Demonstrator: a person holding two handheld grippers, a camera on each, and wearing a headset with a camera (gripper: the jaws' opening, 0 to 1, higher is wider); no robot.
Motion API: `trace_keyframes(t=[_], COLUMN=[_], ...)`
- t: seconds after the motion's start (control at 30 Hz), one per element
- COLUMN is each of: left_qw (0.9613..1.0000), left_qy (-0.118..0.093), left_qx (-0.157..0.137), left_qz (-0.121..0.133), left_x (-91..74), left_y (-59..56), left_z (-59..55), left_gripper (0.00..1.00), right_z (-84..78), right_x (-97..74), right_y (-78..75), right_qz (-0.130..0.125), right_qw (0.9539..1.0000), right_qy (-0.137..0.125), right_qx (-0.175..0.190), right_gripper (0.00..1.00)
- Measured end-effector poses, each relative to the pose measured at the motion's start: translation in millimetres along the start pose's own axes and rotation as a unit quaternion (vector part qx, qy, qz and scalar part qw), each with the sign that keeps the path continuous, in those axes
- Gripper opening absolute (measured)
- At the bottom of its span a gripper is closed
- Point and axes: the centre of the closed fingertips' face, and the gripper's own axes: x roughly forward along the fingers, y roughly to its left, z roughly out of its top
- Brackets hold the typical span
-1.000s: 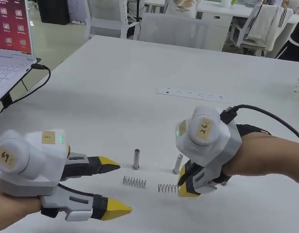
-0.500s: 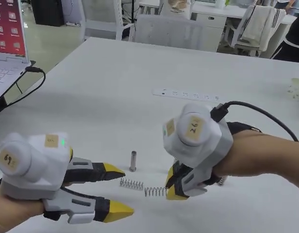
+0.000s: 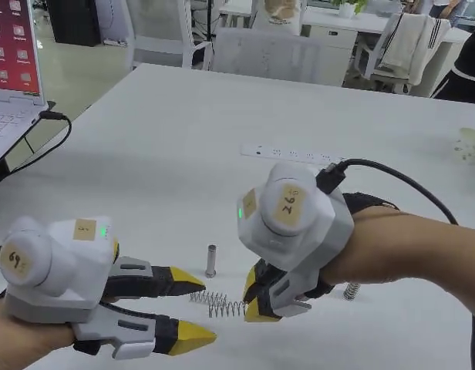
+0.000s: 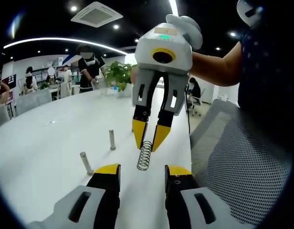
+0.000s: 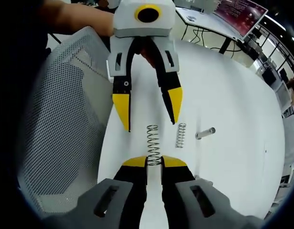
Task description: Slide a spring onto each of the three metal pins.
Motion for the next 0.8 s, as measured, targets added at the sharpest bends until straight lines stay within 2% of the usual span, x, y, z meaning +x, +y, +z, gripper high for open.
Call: trace_keyframes(t=[0.53,0.8], left_qw=[0.9997,0.9994], left_qy=[-0.010,-0.008], left_qx=[0.020,0.027], left_qz=[-0.014,-0.020], left_x=[0.5,1.8], left_y=[-5.0,-8.2], left_z=[4.8,5.1], left_gripper=[0.11,0.07], right_z=[5.3,5.1], right_x=[-2.4,-1.6], right_y=[2.0,2.2], right_qz=[0.000,-0.002], right_qw=[0.9999,0.9998], right_qy=[-0.006,-0.007], right_qx=[-0.010,-0.017], right_gripper=[0.08,0.08])
